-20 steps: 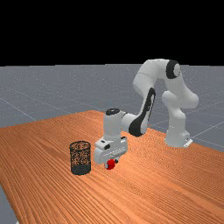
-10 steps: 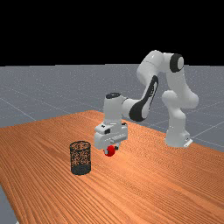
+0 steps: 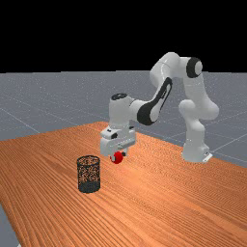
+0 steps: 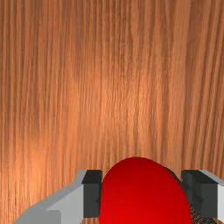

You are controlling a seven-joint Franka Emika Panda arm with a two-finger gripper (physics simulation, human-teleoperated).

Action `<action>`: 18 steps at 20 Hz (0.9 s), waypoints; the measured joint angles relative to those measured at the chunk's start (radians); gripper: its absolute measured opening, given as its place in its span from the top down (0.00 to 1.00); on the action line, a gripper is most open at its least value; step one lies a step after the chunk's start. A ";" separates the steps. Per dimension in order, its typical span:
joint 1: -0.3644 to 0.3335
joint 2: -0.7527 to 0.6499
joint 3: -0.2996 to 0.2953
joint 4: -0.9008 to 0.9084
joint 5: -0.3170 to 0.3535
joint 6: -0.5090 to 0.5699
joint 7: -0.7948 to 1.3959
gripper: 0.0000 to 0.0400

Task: Put the ball into the container

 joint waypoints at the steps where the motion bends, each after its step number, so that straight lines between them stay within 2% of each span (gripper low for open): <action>1: -0.010 0.001 -0.005 0.001 0.002 0.000 -0.008 0.33; 16: -0.106 0.020 -0.037 0.026 0.012 -0.011 -0.146 0.33; 18: -0.114 0.042 -0.031 0.068 0.035 -0.031 -0.146 0.33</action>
